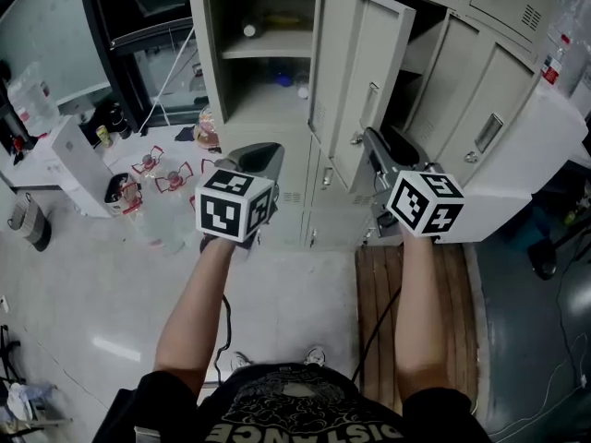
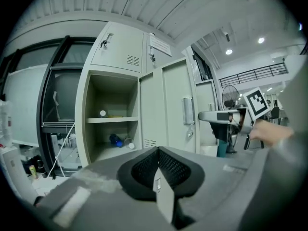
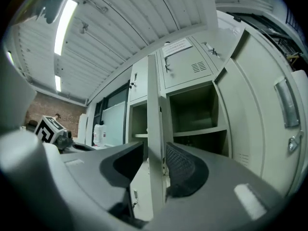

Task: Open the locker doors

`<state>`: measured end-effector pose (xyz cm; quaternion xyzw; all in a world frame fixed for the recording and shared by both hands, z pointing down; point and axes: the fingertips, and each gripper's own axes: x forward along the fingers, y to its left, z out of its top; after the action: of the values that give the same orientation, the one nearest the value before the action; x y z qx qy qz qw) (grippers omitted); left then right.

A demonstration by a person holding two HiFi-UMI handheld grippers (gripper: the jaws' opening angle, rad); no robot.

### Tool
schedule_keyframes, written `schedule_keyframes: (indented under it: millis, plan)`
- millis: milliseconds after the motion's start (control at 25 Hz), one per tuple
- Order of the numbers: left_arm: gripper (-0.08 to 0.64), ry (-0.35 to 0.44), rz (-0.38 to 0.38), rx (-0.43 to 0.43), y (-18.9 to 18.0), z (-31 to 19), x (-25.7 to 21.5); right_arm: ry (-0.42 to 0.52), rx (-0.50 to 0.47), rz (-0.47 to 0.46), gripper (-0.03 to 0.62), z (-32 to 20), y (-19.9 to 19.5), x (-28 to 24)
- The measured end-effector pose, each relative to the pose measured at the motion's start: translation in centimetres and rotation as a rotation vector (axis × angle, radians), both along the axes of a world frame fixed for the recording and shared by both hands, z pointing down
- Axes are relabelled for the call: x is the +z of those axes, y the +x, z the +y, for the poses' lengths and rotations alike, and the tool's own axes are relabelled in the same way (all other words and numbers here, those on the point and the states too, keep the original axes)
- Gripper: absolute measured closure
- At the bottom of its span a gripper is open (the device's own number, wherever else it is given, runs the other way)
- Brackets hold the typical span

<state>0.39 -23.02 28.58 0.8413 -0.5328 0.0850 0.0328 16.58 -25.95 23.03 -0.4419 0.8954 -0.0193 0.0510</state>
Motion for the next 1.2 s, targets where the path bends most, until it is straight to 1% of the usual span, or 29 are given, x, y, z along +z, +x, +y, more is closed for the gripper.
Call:
schedule_keyframes:
  millis: [200, 520, 840, 1200]
  plan:
    - [0.556, 0.000, 0.010, 0.039, -1.6, 0.8, 0.0, -0.012, 0.076, 0.006, 0.443, 1.7, 0.0, 0.6]
    - [0.555, -0.002, 0.022, 0.093, -4.0, 2.7, 0.5, -0.028, 0.124, 0.024, 0.443, 4.8, -2.6, 1.3]
    - [0.555, -0.009, 0.038, 0.101, -8.7, 3.9, 1.6, -0.052, 0.117, 0.048, 0.443, 6.3, -8.1, 2.9]
    - [0.556, -0.022, 0.064, 0.064, -16.1, 4.8, 3.7, -0.090, 0.041, 0.087, 0.440, 6.4, -17.9, 6.0]
